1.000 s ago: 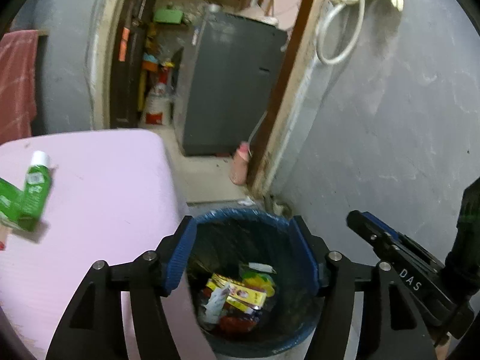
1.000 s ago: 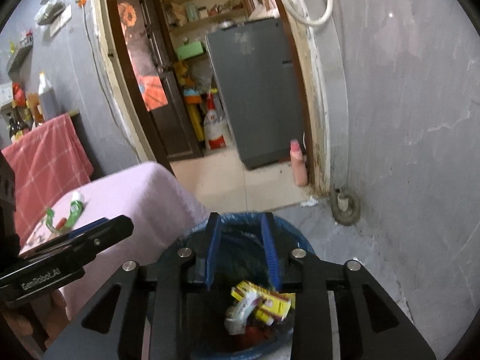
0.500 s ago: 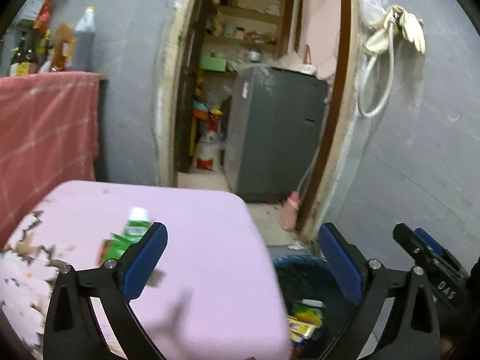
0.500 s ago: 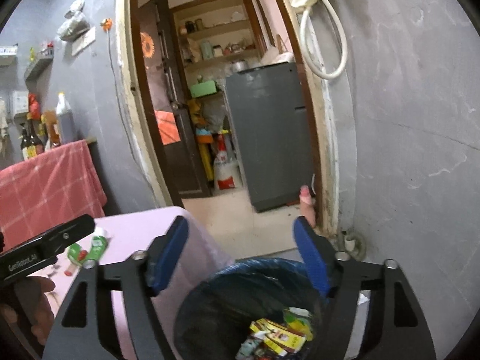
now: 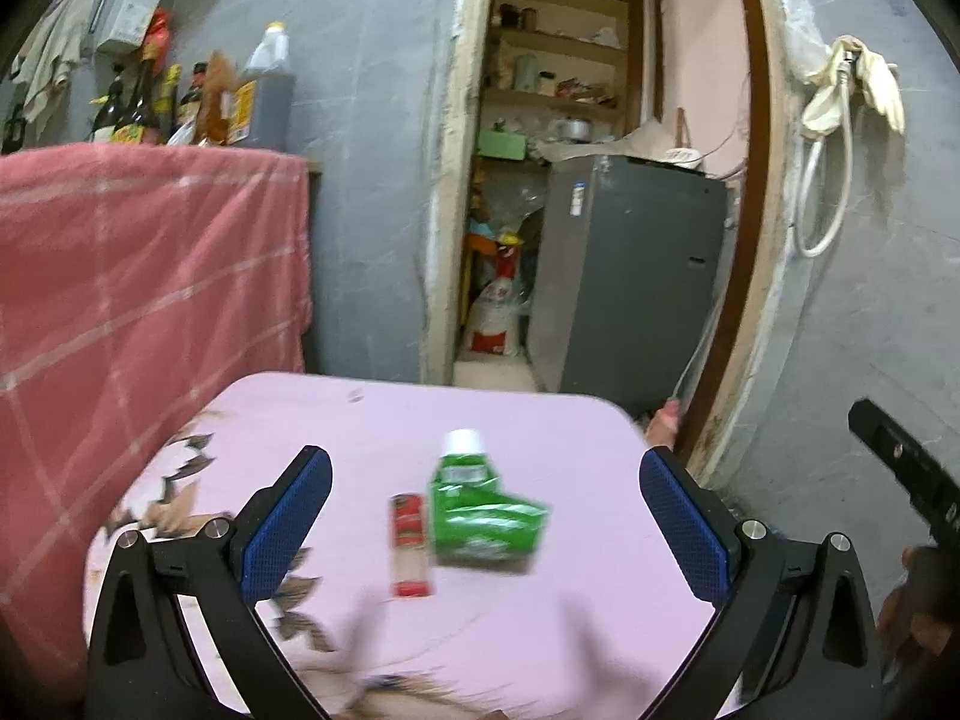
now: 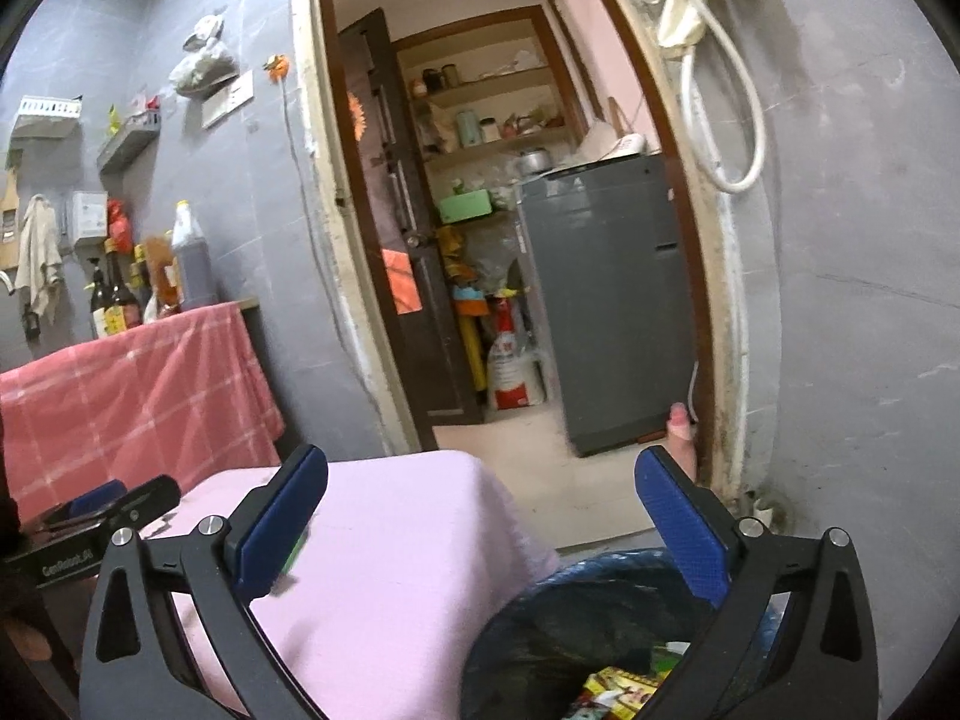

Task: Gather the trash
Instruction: 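Move both open tools back to the table toward the lighter and tube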

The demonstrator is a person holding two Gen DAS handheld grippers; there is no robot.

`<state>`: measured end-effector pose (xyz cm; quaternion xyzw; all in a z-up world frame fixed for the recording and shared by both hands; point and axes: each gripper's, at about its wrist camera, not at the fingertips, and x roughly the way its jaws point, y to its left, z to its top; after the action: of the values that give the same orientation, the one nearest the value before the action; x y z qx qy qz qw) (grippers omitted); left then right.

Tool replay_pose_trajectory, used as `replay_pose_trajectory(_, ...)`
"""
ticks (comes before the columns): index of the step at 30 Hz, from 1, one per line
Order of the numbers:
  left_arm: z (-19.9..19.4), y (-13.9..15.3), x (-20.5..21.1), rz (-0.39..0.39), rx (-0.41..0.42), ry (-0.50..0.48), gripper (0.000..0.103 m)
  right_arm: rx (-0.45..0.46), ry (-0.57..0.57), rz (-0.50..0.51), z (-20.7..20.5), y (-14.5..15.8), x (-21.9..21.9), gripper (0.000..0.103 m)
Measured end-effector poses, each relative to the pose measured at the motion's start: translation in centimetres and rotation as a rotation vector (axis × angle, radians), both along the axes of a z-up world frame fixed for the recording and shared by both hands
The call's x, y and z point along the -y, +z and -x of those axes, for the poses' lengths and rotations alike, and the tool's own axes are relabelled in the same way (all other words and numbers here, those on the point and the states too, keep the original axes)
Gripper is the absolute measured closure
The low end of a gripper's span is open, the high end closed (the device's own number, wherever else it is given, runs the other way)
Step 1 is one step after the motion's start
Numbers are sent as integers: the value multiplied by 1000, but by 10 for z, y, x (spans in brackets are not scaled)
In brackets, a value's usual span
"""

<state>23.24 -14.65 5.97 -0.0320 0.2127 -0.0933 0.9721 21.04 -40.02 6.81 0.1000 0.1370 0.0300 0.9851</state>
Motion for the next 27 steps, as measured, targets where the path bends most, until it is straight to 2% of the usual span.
replay_pose_trajectory(5, -3, -15, -35, 0, -70, 29, 3, -25, 44, 1, -17, -3, -23, 0)
replay_pose_trajectory(12, -10, -35, -61, 31, -188, 47, 3, -99, 120, 23, -42, -14, -53, 0)
replay_pose_trajectory(22, -17, -48, -61, 37, -270, -6, 5, -230, 252, 40, -71, -35, -82, 0)
replay_pose_trajectory(25, -19, -53, -56, 36, -287, -30, 10, -260, 266, 50, -77, -41, -87, 7)
replay_pose_trajectory(27, -21, -56, -51, 33, -305, -50, 18, -273, 271, 61, -79, -44, -90, 15)
